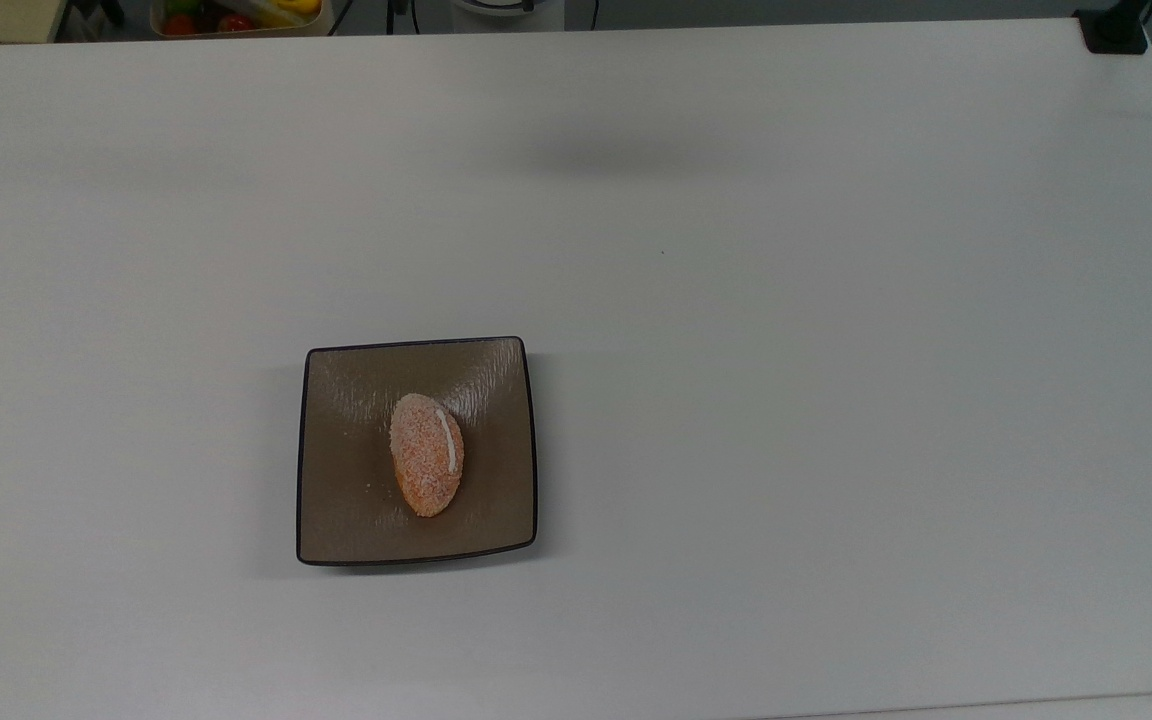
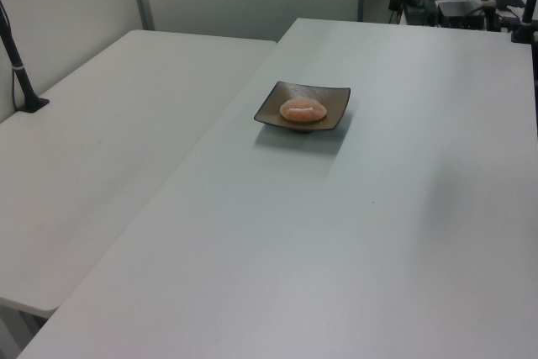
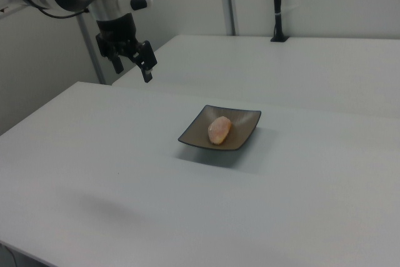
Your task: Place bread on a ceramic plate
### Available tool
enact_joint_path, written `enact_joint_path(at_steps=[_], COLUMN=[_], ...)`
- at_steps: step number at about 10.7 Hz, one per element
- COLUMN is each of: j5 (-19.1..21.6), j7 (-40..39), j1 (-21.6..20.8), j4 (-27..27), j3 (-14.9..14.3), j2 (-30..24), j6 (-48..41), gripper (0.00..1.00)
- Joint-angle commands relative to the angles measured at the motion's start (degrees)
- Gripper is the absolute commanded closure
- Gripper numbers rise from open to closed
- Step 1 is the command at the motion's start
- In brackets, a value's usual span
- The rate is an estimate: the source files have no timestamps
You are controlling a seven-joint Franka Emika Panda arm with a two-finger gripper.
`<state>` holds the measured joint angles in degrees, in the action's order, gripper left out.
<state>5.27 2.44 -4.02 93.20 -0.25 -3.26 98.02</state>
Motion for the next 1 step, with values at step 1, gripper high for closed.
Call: enact_joint_path(at_steps=[1], j5=[-0.87], j7=[-1.12], j1=[-0.64], j4=[1.37], j3=[-0.19], j2=[-0.78], j6=[1.47], gripper=[0.00])
